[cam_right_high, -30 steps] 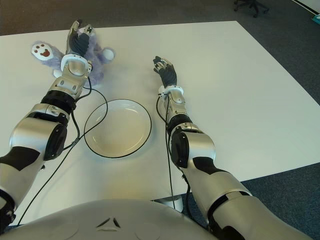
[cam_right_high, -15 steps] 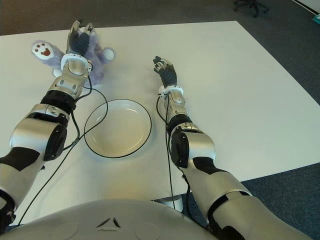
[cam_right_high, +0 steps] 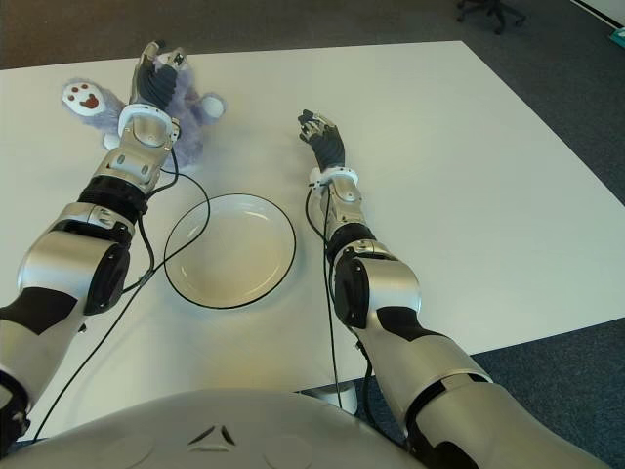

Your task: Put the doll into the plate.

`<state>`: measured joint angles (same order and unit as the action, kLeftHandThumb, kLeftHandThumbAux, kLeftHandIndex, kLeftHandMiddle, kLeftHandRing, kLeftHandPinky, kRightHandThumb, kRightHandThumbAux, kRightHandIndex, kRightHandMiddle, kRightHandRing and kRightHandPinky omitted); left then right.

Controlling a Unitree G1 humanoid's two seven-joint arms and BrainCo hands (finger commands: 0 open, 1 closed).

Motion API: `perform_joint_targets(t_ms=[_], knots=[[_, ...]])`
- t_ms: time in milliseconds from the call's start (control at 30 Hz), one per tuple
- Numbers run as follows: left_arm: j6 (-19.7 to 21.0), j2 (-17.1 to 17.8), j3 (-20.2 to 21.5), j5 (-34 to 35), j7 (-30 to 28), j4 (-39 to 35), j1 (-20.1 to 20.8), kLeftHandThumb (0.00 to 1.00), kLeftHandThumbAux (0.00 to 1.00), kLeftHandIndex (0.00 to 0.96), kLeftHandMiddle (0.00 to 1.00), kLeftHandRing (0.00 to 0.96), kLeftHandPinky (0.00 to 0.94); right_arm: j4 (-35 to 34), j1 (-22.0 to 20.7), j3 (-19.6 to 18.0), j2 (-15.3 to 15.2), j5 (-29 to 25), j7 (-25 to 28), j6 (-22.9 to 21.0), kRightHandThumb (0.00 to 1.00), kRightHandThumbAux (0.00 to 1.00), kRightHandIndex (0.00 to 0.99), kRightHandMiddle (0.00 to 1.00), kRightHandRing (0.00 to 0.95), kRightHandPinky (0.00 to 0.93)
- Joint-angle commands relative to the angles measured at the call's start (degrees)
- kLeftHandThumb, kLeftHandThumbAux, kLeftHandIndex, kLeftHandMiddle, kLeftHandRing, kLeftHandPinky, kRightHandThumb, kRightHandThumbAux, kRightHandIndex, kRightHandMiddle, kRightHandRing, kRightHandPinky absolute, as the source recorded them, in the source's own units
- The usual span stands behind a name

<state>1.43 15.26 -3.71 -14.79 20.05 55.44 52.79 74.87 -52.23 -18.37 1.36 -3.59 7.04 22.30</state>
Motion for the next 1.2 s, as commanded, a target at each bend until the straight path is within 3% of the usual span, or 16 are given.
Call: perform_joint_targets(t_ms=[33, 300, 700, 867, 1133, 1200], knots=[[1.8, 0.7, -1.1, -1.4, -1.2, 0.1, -1.9, 0.411, 0.234, 0.122, 0.740, 0.824, 0.898, 2.2, 3.2, 0.4, 0.7, 0.6, -1.1, -1.8, 0.704, 0.732, 0.401, 0.155, 0.126, 0.167], [1.9, 0.8, -1.3, -2.0, -0.3, 1.2, -1.8, 0.449, 0.294, 0.205, 0.847, 0.888, 0.919, 2.2, 3.3, 0.2, 0.8, 0.1, -0.7, -1.7, 0.707, 0.735, 0.400, 0.157, 0.129, 0.165], [2.4, 0.7, -1.4, -2.5, 1.5, 4.4, -0.7, 0.442, 0.311, 0.264, 0.852, 0.889, 0.909, 2.0, 3.3, 0.2, 0.7, 0.1, -0.7, -1.3, 0.704, 0.732, 0.400, 0.160, 0.134, 0.178], [2.7, 0.7, -1.4, -2.4, 1.4, 5.2, -0.5, 0.362, 0.320, 0.332, 0.803, 0.836, 0.836, 1.8, 3.1, 0.8, 0.3, 0.6, -1.1, -0.5, 0.701, 0.729, 0.400, 0.163, 0.135, 0.174], [3.2, 0.9, -1.4, -2.1, 0.2, 6.2, -0.3, 0.313, 0.351, 0.419, 0.724, 0.753, 0.740, 1.6, 3.3, -0.1, 0.4, -0.8, -0.1, -0.1, 0.703, 0.729, 0.401, 0.160, 0.134, 0.171], [3.3, 1.0, -1.5, -2.1, -0.5, 6.8, -0.2, 0.280, 0.361, 0.434, 0.646, 0.650, 0.625, 1.6, 3.3, -0.7, 0.5, -1.6, 0.6, -0.2, 0.705, 0.727, 0.402, 0.165, 0.137, 0.178]])
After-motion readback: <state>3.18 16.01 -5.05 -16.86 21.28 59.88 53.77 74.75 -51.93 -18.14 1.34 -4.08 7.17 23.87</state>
